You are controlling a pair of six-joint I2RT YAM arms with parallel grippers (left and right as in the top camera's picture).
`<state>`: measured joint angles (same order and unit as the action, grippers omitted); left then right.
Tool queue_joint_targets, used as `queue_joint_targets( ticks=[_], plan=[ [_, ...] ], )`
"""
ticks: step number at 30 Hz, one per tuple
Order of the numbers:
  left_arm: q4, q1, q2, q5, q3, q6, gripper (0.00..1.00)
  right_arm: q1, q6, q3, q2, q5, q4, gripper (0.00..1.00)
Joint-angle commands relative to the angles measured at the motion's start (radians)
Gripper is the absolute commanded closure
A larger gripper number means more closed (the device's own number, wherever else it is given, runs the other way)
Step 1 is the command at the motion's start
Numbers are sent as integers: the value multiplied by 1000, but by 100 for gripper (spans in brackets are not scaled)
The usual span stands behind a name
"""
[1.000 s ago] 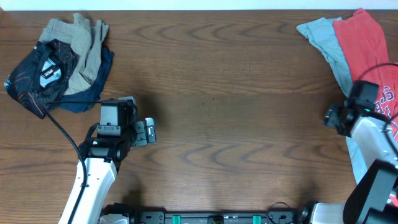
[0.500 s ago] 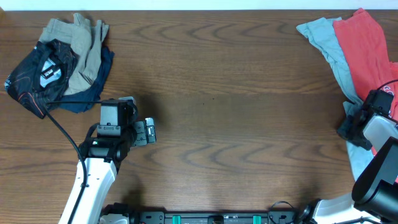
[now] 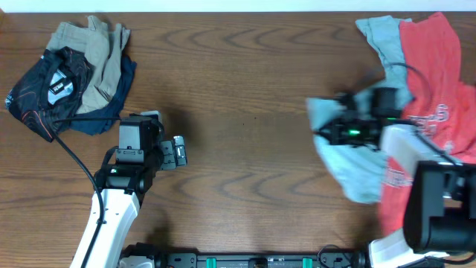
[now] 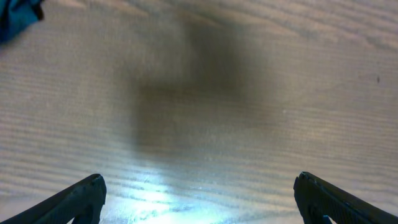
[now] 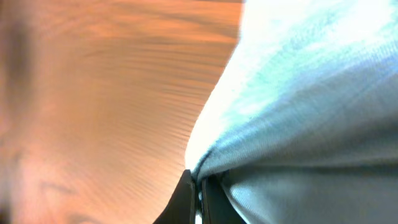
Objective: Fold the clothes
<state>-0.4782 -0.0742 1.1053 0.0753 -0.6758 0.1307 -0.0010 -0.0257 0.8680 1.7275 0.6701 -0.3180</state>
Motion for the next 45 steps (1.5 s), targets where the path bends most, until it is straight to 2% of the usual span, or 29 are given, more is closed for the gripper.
queue_joint_targets(
  ticks=[1,5,7,8,9,10,12,14,18,21,29,34,40,45],
  plan=[
    [13,-3,5,3,-21,2,2,175,-11,-6,6,131,81,99],
    [17,-3,5,3,-21,2,2,333,-4,1,6,50,233,97],
    [17,-3,5,3,-21,2,2,367,18,18,5,-77,235,90],
    [17,-3,5,3,-21,2,2,370,45,31,4,-164,222,80],
    [17,-3,5,3,-21,2,2,366,64,42,0,-225,204,62],
    [17,-3,5,3,-21,3,2,354,77,55,-2,-288,179,54],
    [17,-3,5,4,-21,11,2,322,78,84,-14,-388,119,53],
    [19,-3,5,4,-21,47,2,275,78,114,-31,-483,52,45],
    [34,-3,5,4,-21,201,2,187,78,151,-64,-615,-50,36],
    [61,-4,8,45,-19,275,2,121,77,152,-85,-672,-103,34],
    [144,-31,115,232,-14,276,2,-13,108,151,-87,-751,-284,32],
    [196,-125,236,235,-14,276,2,-56,138,151,-87,-753,-321,31],
    [336,-261,380,235,-14,278,2,-58,138,151,-87,-745,-333,29],
    [489,-350,485,235,-14,352,2,-58,138,151,-87,-741,-361,28]
  ],
)
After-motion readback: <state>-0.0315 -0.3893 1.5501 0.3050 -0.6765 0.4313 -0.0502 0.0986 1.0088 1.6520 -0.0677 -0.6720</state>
